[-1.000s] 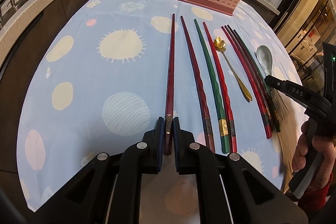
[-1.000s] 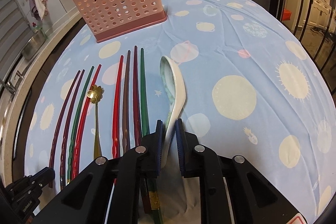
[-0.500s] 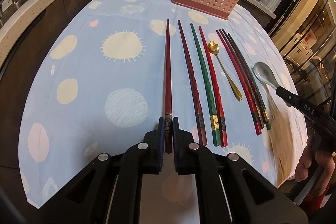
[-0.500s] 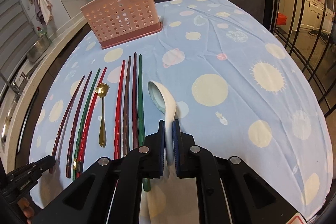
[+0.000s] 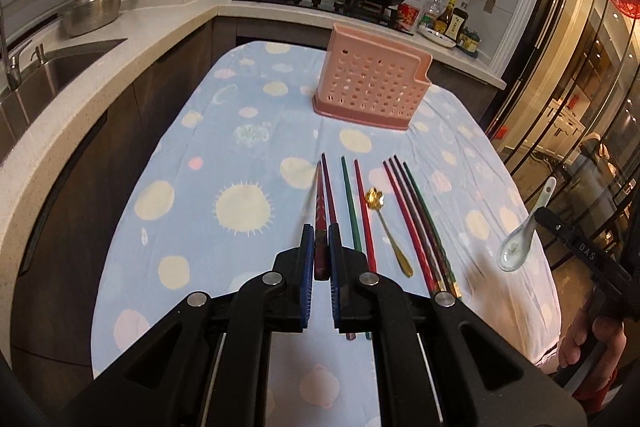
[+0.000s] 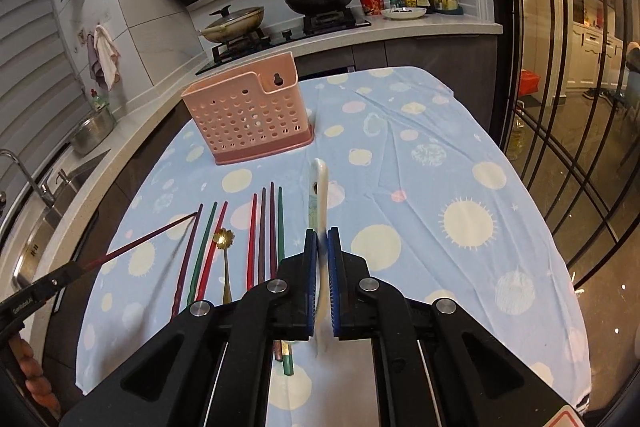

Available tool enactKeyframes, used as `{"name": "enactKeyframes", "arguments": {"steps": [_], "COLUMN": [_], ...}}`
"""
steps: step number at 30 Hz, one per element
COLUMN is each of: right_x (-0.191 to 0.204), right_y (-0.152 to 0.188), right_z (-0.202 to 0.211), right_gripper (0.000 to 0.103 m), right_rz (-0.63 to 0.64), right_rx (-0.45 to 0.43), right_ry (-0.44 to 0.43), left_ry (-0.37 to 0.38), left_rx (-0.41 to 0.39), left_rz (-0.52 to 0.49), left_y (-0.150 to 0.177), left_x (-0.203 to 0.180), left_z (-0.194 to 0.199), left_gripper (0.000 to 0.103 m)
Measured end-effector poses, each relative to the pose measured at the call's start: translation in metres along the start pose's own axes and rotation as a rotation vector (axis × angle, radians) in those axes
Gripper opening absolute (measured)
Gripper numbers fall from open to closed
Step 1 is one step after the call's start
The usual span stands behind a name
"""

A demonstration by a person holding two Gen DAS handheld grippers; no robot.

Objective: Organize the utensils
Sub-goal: 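Carry the chopstick and spoon over the pink holder while both tools open to drop them in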

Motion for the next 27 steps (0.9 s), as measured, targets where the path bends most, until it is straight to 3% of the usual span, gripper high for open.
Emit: {"name": "enactKeyframes", "arguments": {"steps": [14,27], "right_x": [0.009,0.028], "right_y": [-0.101,-0.221], "right_z": [-0.040,-0.103], "right_gripper": [0.006,0.006], "right_rz": [0.040,0.074], "right_rx": [-0.070,-0.139], "right_ry": [-0.048,-0.050], "left_ry": [-0.005,0.094], "left_rx": [-0.228,-0.424], "left_rz": [-0.084,-0.127], "left_y": [-0.156,-0.294], "left_x": [-0.041,-0.106], "left_z": [0.012,0.029], "left_gripper": [0.007,0.007]}}
Point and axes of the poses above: each gripper's, at about its wrist camera, not at the fingertips, and z roughly against the way its jaws point, x to its left, y to its underside, the point moved 10 cm from there along -z, roughly the way its jaws point, and after that the axes turned 10 degrees about z, right-handed, at the moved point
